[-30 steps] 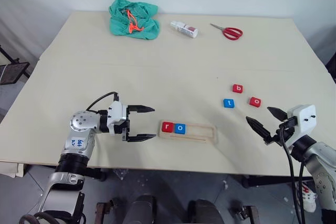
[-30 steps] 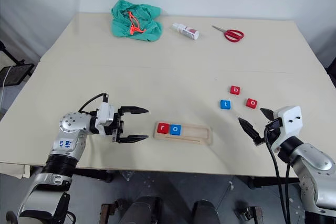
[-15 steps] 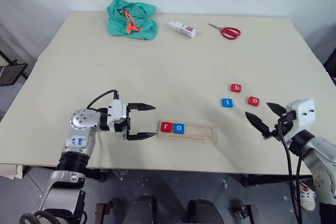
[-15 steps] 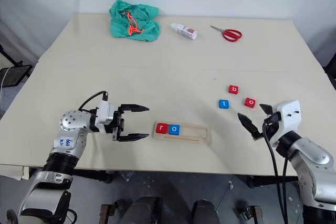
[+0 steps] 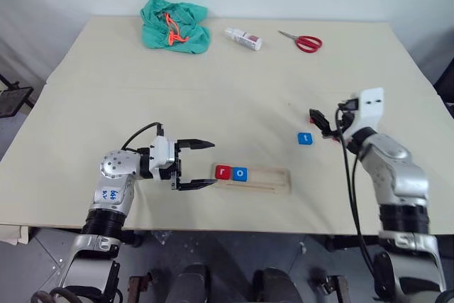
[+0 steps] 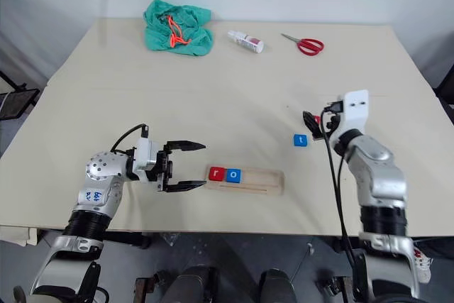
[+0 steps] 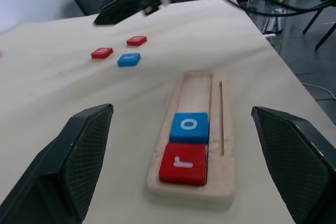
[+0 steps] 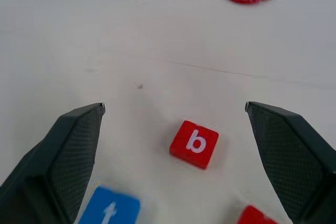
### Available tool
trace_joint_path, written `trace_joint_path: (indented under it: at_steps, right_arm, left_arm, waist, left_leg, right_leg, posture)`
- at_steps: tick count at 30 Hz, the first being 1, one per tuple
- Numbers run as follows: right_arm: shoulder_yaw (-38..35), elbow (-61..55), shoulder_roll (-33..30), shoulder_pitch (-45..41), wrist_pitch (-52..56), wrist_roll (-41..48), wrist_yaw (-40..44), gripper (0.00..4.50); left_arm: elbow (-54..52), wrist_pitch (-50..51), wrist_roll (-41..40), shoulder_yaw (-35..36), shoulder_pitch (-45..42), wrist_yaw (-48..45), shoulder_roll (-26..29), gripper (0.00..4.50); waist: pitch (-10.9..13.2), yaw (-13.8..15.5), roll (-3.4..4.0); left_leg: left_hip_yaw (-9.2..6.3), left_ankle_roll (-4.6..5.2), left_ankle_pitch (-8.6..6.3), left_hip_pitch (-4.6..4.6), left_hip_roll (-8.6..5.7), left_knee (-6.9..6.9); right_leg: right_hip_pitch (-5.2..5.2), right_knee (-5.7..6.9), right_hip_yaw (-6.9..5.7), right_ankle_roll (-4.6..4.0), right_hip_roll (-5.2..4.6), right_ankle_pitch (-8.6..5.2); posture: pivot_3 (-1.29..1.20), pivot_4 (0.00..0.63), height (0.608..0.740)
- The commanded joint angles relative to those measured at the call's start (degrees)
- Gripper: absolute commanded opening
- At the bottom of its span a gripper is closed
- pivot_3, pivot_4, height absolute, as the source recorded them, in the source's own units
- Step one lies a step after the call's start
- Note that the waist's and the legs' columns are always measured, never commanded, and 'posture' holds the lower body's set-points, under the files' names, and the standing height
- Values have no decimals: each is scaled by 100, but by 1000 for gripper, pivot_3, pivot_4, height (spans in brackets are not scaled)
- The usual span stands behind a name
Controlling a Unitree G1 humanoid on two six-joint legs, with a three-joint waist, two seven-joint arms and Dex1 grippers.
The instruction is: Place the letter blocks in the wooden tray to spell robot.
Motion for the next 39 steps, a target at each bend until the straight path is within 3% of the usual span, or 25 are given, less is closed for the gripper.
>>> trace_joint_path:
  at_steps: [1,12,21,24,31,39]
  right_arm:
    - [63,617,81,-318,-327,-262,-158,4500]
    - [218,2355,401,-942,-1113,-731,-351,4500]
    - [292,2713,618,-1132,-1154,-941,-805,4500]
    - [370,2488,752,-996,-1110,-968,-790,3903]
    - [426,1677,902,-690,-717,-888,-811,1499]
    - [241,-555,846,54,227,-505,-724,1476]
  left_arm:
    - [-251,-31,-78,21,10,39,16,4480]
    - [-378,8,-103,53,68,116,74,4480]
    - [-499,53,-107,86,132,175,114,4480]
    - [-520,62,-100,104,148,221,138,4500]
    - [-430,20,-91,122,88,229,183,4500]
    - [-299,35,-165,43,6,-48,162,4500]
  waist:
    - [0,2,0]
    - [0,-81,0]
    - [-1,-144,1]
    - [-1,-146,1]
    - [-1,-143,2]
    - [-1,-124,3]
  left_leg:
    - [0,0,0,0,0,0]
    - [-1,0,0,0,1,-2]
    - [-7,0,0,3,5,-3]
    - [-7,0,0,5,6,-3]
    - [-9,0,0,6,8,-4]
    - [-10,0,0,3,3,-6]
  right_leg:
    - [-2,4,-1,0,0,0]
    - [-3,4,1,0,0,0]
    - [-2,6,3,0,2,0]
    - [-2,6,5,0,2,0]
    - [-4,10,7,0,3,0]
    - [-7,10,9,0,2,0]
  posture:
    - [0,150,740]
    - [0,150,740]
    - [0,150,740]
    - [0,150,740]
    - [0,150,740]
    - [0,150,740]
